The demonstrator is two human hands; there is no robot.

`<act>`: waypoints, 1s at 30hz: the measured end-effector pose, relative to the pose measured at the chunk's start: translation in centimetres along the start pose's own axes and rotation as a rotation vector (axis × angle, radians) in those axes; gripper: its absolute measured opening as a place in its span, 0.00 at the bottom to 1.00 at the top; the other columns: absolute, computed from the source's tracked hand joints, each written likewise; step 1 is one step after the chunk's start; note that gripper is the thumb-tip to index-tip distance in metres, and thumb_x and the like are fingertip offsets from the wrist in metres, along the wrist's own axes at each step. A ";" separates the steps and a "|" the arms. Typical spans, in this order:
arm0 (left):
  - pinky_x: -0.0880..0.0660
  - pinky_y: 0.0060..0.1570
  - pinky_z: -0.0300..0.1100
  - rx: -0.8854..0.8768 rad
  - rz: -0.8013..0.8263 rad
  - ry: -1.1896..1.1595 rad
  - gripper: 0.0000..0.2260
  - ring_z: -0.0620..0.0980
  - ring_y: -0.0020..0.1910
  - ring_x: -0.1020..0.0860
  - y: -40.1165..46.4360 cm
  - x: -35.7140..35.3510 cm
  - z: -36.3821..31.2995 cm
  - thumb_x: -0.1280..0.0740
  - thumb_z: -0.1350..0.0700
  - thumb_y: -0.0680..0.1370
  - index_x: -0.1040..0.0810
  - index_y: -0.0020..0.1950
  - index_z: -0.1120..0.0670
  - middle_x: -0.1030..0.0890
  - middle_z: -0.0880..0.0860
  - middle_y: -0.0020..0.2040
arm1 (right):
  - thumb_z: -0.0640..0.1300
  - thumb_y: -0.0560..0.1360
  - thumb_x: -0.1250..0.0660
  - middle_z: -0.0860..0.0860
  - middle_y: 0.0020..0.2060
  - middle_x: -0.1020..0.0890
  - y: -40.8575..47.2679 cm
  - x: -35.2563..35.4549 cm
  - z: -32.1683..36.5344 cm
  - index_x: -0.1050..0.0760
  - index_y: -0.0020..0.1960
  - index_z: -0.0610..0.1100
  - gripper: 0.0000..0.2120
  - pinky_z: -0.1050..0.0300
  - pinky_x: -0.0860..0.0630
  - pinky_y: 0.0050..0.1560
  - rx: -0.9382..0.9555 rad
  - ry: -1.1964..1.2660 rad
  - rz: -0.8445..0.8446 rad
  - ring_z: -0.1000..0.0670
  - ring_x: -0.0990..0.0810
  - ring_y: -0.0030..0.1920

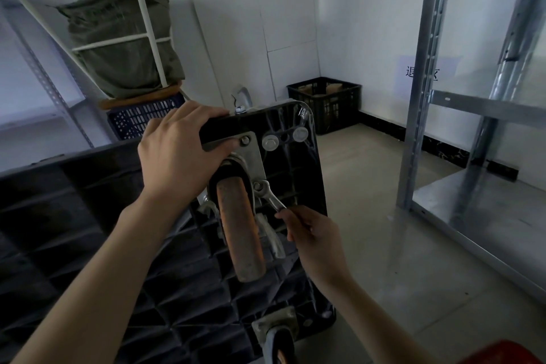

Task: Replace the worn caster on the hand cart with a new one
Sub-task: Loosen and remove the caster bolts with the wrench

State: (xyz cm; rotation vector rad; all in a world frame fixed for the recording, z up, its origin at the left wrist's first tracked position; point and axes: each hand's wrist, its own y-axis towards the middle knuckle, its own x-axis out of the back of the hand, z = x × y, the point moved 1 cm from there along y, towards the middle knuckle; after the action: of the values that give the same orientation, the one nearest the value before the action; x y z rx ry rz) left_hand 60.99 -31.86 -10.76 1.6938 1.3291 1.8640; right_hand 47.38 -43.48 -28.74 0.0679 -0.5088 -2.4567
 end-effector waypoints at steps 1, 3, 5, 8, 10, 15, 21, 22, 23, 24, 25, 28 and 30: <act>0.40 0.56 0.41 0.001 0.001 0.000 0.20 0.49 0.60 0.24 0.0 0.0 0.0 0.26 0.43 0.73 0.20 0.64 0.44 0.20 0.43 0.59 | 0.47 0.82 0.35 0.51 0.29 0.23 -0.1 -0.2 0.0 0.17 0.46 0.53 0.10 0.50 0.31 0.33 -0.002 -0.008 -0.008 0.54 0.26 0.29; 0.40 0.56 0.40 -0.001 0.001 -0.001 0.20 0.49 0.60 0.24 0.0 0.0 0.1 0.26 0.43 0.73 0.20 0.64 0.44 0.20 0.43 0.59 | 0.47 0.82 0.36 0.52 0.29 0.23 -0.2 -0.6 0.1 0.17 0.46 0.53 0.10 0.57 0.32 0.32 -0.007 -0.017 -0.015 0.55 0.26 0.29; 0.40 0.55 0.40 -0.002 -0.006 0.000 0.20 0.47 0.59 0.25 0.0 0.0 0.0 0.26 0.43 0.73 0.20 0.64 0.44 0.20 0.43 0.59 | 0.48 0.83 0.36 0.52 0.29 0.23 -0.1 -1.1 0.0 0.18 0.44 0.53 0.11 0.56 0.31 0.33 -0.016 -0.023 -0.011 0.55 0.26 0.29; 0.41 0.54 0.39 0.006 -0.017 0.003 0.19 0.47 0.59 0.26 0.0 0.0 -0.1 0.25 0.43 0.73 0.19 0.63 0.44 0.20 0.43 0.59 | 0.47 0.83 0.36 0.54 0.27 0.24 -0.2 -1.6 0.3 0.20 0.40 0.56 0.15 0.60 0.29 0.34 -0.028 0.029 0.009 0.56 0.26 0.28; 0.40 0.55 0.40 0.009 -0.015 0.000 0.19 0.48 0.59 0.25 -0.1 0.0 -0.1 0.25 0.43 0.73 0.19 0.63 0.44 0.20 0.44 0.59 | 0.45 0.83 0.36 0.57 0.24 0.27 -0.4 -1.8 0.7 0.26 0.34 0.60 0.20 0.65 0.32 0.32 -0.051 0.065 0.028 0.58 0.29 0.26; 0.35 0.58 0.46 0.010 -0.012 0.004 0.20 0.49 0.59 0.25 -0.1 0.1 -0.2 0.26 0.43 0.74 0.20 0.64 0.45 0.20 0.44 0.59 | 0.49 0.84 0.39 0.54 0.28 0.23 -1.1 -3.5 0.8 0.24 0.39 0.51 0.16 0.61 0.29 0.36 -0.195 0.158 0.113 0.56 0.25 0.30; 0.34 0.58 0.47 0.024 -0.015 -0.005 0.20 0.48 0.59 0.27 -0.1 0.2 -0.3 0.25 0.44 0.73 0.20 0.64 0.44 0.20 0.44 0.59 | 0.53 0.84 0.40 0.57 0.27 0.24 -0.9 -2.9 0.6 0.25 0.38 0.53 0.16 0.57 0.28 0.37 -0.217 0.041 0.122 0.56 0.25 0.30; 0.35 0.58 0.47 0.026 -0.015 -0.007 0.20 0.48 0.59 0.27 -0.1 0.2 -0.3 0.25 0.44 0.73 0.20 0.64 0.44 0.20 0.44 0.59 | 0.54 0.84 0.40 0.58 0.27 0.23 -0.6 -1.8 1.1 0.25 0.39 0.53 0.16 0.58 0.30 0.35 -0.161 -0.083 0.087 0.57 0.26 0.29; 0.35 0.58 0.46 0.024 -0.015 -0.007 0.20 0.48 0.59 0.27 -0.1 0.2 -0.3 0.25 0.43 0.73 0.20 0.64 0.45 0.20 0.44 0.59 | 0.56 0.84 0.41 0.58 0.29 0.22 -0.1 -0.5 1.5 0.23 0.42 0.52 0.16 0.57 0.31 0.33 -0.101 -0.238 0.058 0.57 0.25 0.30; 0.35 0.58 0.46 0.019 -0.012 -0.004 0.20 0.48 0.59 0.26 -0.1 0.1 -0.2 0.25 0.43 0.73 0.20 0.64 0.45 0.20 0.44 0.59 | 0.57 0.84 0.41 0.57 0.32 0.20 0.5 0.8 2.4 0.22 0.45 0.53 0.15 0.56 0.32 0.32 -0.048 -0.407 0.049 0.55 0.23 0.32; 0.36 0.58 0.45 0.015 -0.008 0.002 0.20 0.49 0.60 0.25 -0.1 0.1 -0.2 0.25 0.43 0.73 0.20 0.64 0.45 0.20 0.45 0.59 | 0.59 0.83 0.42 0.56 0.36 0.18 1.2 2.2 3.6 0.21 0.48 0.54 0.15 0.56 0.32 0.34 -0.005 -0.581 0.061 0.53 0.21 0.35; 0.36 0.58 0.45 0.006 -0.004 0.010 0.20 0.49 0.60 0.25 -0.1 0.0 -0.1 0.26 0.42 0.74 0.20 0.64 0.45 0.20 0.45 0.59 | 0.58 0.83 0.40 0.55 0.44 0.16 3.4 4.9 8.1 0.20 0.50 0.55 0.13 0.54 0.36 0.46 0.216 -0.979 0.073 0.49 0.18 0.45; 0.35 0.58 0.46 0.011 -0.010 0.012 0.20 0.49 0.60 0.26 -0.1 0.0 -0.1 0.26 0.42 0.74 0.20 0.65 0.45 0.20 0.45 0.60 | 0.52 0.83 0.38 0.54 0.43 0.17 4.3 5.5 10.8 0.19 0.49 0.54 0.09 0.53 0.38 0.49 0.388 -1.097 0.084 0.49 0.18 0.46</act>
State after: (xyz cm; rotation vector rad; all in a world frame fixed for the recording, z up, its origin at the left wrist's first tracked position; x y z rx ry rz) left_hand 60.83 -31.87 -10.87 1.6807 1.3517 1.8684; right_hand 43.52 -46.16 -16.77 -1.1545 -1.3852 -2.0843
